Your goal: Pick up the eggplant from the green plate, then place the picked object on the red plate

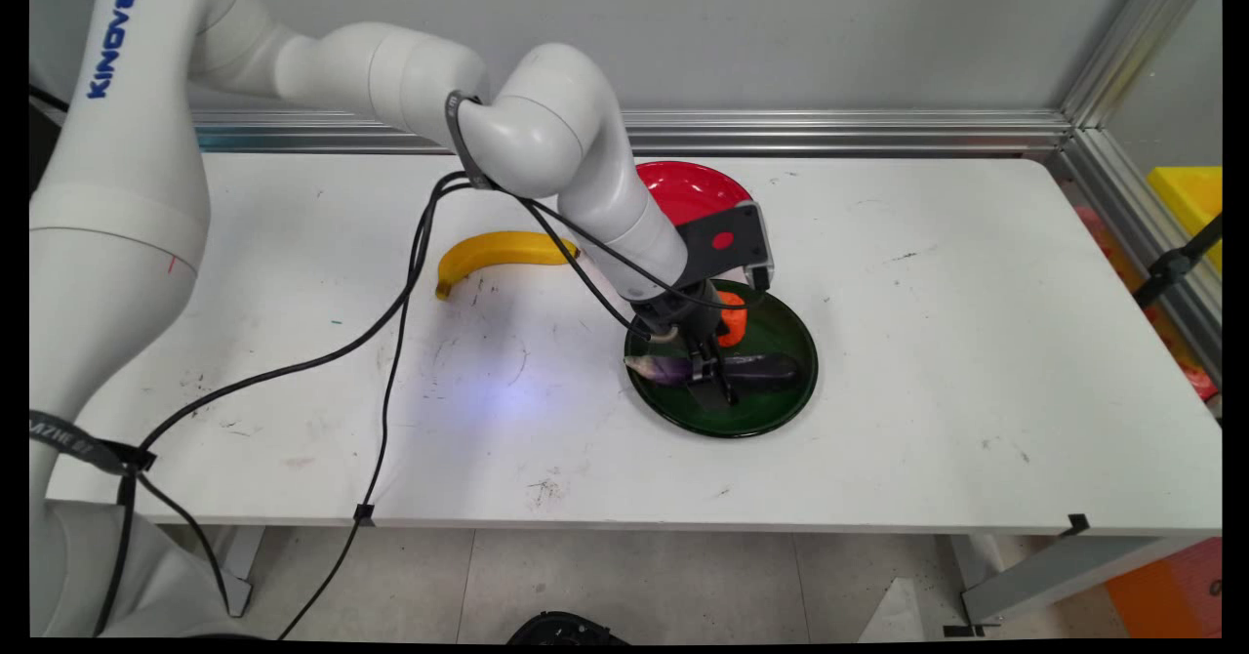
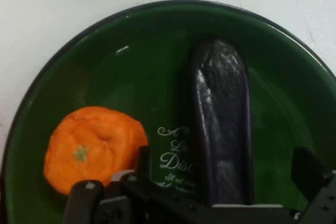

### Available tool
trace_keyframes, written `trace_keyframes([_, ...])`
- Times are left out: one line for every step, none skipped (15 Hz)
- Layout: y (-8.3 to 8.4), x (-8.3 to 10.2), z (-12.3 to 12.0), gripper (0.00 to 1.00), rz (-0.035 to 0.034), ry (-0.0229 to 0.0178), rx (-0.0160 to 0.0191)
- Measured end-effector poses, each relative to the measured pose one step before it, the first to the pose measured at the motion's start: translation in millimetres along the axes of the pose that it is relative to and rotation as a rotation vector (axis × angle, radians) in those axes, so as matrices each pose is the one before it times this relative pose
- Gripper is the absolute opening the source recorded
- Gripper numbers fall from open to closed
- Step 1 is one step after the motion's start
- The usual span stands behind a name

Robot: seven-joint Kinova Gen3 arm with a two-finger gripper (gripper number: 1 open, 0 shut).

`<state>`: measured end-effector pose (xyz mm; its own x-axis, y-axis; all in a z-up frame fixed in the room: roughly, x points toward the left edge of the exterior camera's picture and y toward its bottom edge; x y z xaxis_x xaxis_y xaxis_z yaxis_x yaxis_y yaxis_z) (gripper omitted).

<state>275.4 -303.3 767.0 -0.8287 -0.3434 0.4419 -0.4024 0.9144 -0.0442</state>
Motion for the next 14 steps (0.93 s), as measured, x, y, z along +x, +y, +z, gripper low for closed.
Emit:
trace_keyframes([0.39,-0.43,2.02,1.00,-0.00228,0.00006,-0.00319])
trace_keyframes([0.33,-0.24,1.15,1.00,-0.00118,0.00009,-0.00203])
trace_keyframes([0.47,-0.33,1.60,1.00,-0.00179,0.00005,-0.00305])
trace_keyframes([0.63,-0.35,1.65,1.00,-0.00166,0.00025,-0.00350])
trace_keyframes([0.47,-0.15,1.28,1.00,-0.00169,0.00077,-0.00311])
trace_keyframes([0.39,-0.12,1.03,1.00,-0.00104,0.00019,-0.00244])
trace_keyframes([0.38,0.05,0.86,0.00,-0.00158,0.00076,-0.00231])
trace_keyframes([0.27,0.14,0.63,0.00,-0.00145,0.00017,-0.00216])
trace_keyframes([0.17,0.26,0.34,0.00,-0.00147,-0.00025,-0.00232])
trace_keyframes([0.08,0.86,-0.18,0.00,-0.00166,0.00089,-0.00285])
trace_keyframes([0.02,0.97,-0.37,0.00,-0.00108,0.00097,-0.00241])
trace_keyframes([-0.09,1.57,-1.00,0.00,-0.00109,0.00161,-0.00228])
trace_keyframes([-0.17,1.17,-0.95,0.00,-0.00006,0.00104,-0.00106])
trace_keyframes([-0.46,2.27,-1.93,0.00,-0.00020,0.00206,-0.00158])
